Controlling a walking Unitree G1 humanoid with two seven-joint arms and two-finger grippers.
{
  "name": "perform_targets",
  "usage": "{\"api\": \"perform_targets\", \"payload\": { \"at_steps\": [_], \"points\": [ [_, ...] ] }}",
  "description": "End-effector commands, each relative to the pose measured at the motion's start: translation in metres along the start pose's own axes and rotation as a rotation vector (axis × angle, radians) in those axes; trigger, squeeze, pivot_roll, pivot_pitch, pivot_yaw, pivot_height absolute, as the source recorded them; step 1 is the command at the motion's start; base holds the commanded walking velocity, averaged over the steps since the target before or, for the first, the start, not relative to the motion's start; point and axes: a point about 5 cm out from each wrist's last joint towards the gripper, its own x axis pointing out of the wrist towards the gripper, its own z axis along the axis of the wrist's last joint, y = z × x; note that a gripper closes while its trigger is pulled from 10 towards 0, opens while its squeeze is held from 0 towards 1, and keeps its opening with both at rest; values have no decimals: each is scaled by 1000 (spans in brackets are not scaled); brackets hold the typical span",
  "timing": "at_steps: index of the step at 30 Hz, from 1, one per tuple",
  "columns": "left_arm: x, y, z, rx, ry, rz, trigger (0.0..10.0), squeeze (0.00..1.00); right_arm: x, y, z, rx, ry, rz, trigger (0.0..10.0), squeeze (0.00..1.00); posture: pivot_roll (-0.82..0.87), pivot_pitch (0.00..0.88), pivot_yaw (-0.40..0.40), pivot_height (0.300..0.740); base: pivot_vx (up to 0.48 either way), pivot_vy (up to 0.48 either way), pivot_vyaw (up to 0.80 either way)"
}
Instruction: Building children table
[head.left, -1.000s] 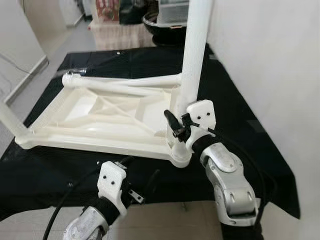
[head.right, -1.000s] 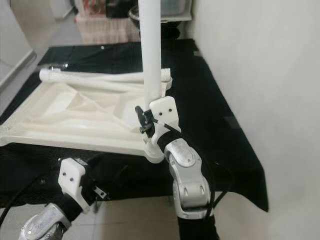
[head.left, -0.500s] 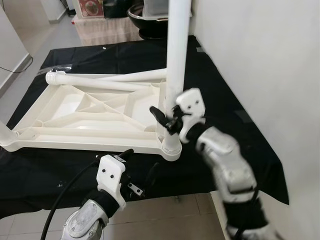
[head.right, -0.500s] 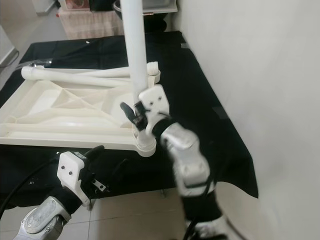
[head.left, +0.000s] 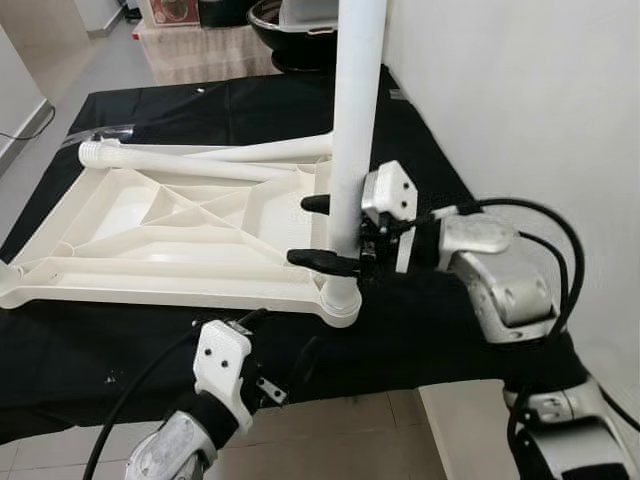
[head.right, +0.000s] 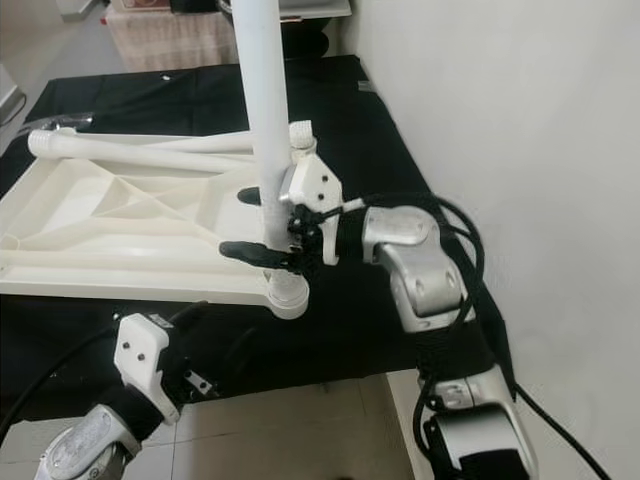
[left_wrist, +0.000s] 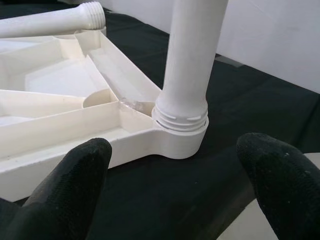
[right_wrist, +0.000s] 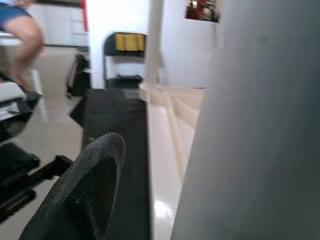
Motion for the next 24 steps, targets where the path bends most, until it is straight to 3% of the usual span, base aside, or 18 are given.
{"api": "perform_targets", "payload": {
  "at_steps": [1, 6, 7, 9, 10, 18, 24],
  "points": [
    [-4, -3, 1, -7, 11, -15, 10000, 0, 7, 1, 0, 25, -42, 88, 10000, 0, 9, 183, 11, 740, 0, 0, 0],
    [-5, -4, 1, -9, 16, -21, 10000, 0, 8, -4, -3, 46, -50, 107, 10000, 0, 14, 190, 13, 740, 0, 0, 0],
    [-6, -5, 2, -10, 17, -22, 10000, 0, 9, -5, -4, 56, -54, 123, 8078, 0, 16, 192, 14, 740, 0, 0, 0],
    [-6, -5, 2, -10, 17, -22, 10000, 0, 9, -5, -5, 62, -57, 132, 8078, 0, 16, 192, 14, 740, 0, 0, 0],
    [-6, -5, 2, -9, 18, -22, 10000, 0, 9, -4, -5, 69, -63, 139, 0, 0, 22, 197, 16, 740, 0, 0, 0],
    [-6, -3, 3, -6, 23, -21, 10000, 0, 8, -8, -7, 83, -84, 145, 0, 0, 38, 197, 25, 740, 0, 0, 0],
    [-4, -2, 2, -4, 21, -17, 10000, 0, 0, -3, -16, 66, -68, -2, 0, 0, 35, 192, 20, 740, 0, 0, 0]
  ]
}}
